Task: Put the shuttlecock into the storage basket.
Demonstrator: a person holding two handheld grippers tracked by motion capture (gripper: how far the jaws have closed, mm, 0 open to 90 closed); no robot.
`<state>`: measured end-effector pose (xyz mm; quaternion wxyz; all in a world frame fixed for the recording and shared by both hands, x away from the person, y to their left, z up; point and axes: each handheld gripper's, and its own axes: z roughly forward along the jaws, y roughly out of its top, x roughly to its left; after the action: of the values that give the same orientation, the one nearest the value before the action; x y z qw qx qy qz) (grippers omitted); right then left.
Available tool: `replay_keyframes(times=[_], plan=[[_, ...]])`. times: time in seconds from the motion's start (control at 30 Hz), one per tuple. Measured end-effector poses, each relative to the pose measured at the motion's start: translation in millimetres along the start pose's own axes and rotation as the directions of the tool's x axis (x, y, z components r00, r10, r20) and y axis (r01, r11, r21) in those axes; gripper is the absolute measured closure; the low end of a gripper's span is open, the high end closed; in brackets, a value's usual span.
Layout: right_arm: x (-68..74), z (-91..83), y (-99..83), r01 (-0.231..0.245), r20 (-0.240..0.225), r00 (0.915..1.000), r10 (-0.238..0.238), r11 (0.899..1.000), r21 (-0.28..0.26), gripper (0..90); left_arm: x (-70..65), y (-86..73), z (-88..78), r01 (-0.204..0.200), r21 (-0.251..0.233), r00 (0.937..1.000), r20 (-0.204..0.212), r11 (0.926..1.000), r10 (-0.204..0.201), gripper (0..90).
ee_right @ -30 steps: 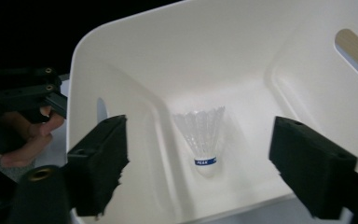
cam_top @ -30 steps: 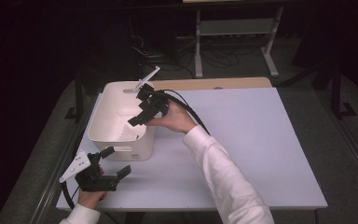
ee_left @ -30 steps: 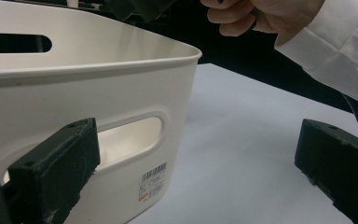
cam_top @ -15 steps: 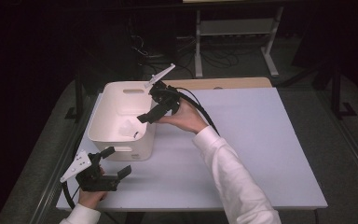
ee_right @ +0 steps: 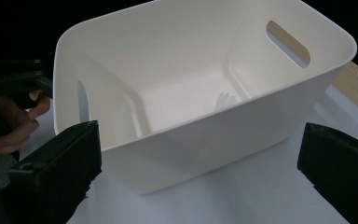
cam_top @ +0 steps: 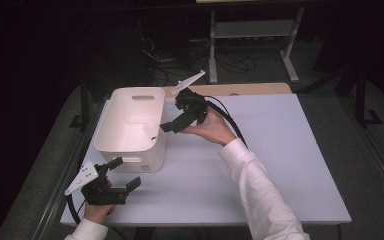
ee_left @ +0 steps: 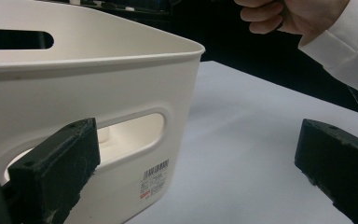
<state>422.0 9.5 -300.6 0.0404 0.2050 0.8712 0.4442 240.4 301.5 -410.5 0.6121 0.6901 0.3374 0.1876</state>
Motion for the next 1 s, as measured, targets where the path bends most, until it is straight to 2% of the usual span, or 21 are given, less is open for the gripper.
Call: replay_keyframes(times=[0.03,0.07,0.33,0.47,0.63,0.8,0.93,1.0], plan=[[0.1,-1.9,-1.5,-0.015,0.002,0.9999,0.015,1.000,-0.001,0.0,0.1,0.0,0.1,-0.003,0.000,1.0000,0.000,1.0000,0.003,0.0],[-2.1,-3.4,-3.7,-0.003,0.006,1.0000,0.003,1.000,-0.005,0.0,0.3,-0.2,0.4,-0.002,-0.001,1.0000,0.002,1.0000,0.002,0.0],[-6.8,-19.8,-23.2,-0.019,-0.001,0.9998,0.019,0.999,-0.036,0.0,0.7,-0.4,0.1,0.001,0.002,1.0000,0.002,1.0000,-0.001,0.0],[-8.9,-29.1,-33.7,-0.055,-0.001,0.9985,0.055,0.997,-0.060,0.0,0.2,-0.7,0.6,0.003,0.003,1.0000,-0.005,1.0000,-0.003,0.0],[-14.9,-39.1,-46.1,-0.065,0.010,0.9978,0.066,0.995,-0.079,0.0,-0.9,-0.9,1.4,0.010,-0.003,0.9999,-0.009,0.9999,-0.010,0.0],[-21.3,-49.7,-60.6,-0.065,0.022,0.9974,0.068,0.992,-0.110,0.0,0.1,-1.1,0.0,-0.010,0.024,0.9995,-0.030,0.9997,0.011,0.0],[-23.4,-59.0,-72.2,-0.080,0.026,0.9961,0.084,0.987,-0.138,0.0,0.2,-0.8,-0.3,-0.013,0.023,0.9993,-0.036,0.9996,0.014,0.0],[-24.2,-63.6,-77.6,-0.087,0.030,0.9953,0.092,0.986,-0.143,0.0,-0.4,-0.8,-0.1,0.000,0.009,0.9991,-0.042,1.0000,0.001,0.0]])
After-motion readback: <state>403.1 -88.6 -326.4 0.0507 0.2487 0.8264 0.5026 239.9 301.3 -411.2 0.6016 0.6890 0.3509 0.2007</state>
